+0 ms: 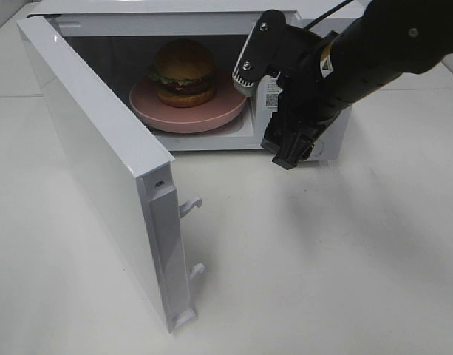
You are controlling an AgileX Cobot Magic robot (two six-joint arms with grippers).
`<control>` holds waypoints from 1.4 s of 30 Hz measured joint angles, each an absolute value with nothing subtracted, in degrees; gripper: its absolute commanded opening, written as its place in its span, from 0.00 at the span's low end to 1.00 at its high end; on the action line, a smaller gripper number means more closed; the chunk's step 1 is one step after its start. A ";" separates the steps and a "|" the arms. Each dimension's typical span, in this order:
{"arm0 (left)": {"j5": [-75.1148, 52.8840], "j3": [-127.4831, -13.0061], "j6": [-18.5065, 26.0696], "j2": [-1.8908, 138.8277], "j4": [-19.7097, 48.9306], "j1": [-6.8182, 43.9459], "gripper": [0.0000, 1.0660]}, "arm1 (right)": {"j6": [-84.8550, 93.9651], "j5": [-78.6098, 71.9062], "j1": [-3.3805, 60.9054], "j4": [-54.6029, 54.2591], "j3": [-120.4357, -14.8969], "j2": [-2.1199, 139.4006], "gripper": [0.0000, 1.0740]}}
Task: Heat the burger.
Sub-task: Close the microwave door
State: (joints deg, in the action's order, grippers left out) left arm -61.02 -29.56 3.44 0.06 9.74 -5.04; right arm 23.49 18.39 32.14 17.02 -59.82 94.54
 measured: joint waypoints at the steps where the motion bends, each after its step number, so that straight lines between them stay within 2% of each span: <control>1: -61.02 -29.56 3.44 0.06 9.74 -5.04 0.94 | 21.89 18.51 32.14 17.02 -58.84 93.45 0.70; 15: -61.02 -29.56 3.44 0.06 9.74 -5.04 0.94 | 4.18 20.80 32.14 17.13 -50.82 79.07 0.70; 23: -61.02 -29.56 3.44 0.06 9.74 -5.04 0.94 | -4.93 36.27 32.14 16.33 -49.96 71.39 0.70; 34: -61.02 -29.56 3.44 0.06 9.74 -5.04 0.94 | -6.02 49.45 32.14 13.98 -49.22 62.34 0.71; 42: -61.02 -29.56 3.44 0.06 9.74 -5.04 0.94 | -6.36 52.20 32.14 13.35 -45.89 56.26 0.71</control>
State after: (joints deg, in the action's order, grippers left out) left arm -61.02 -29.56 3.44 0.06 9.74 -5.04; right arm -6.36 52.20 32.14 13.35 -45.89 56.26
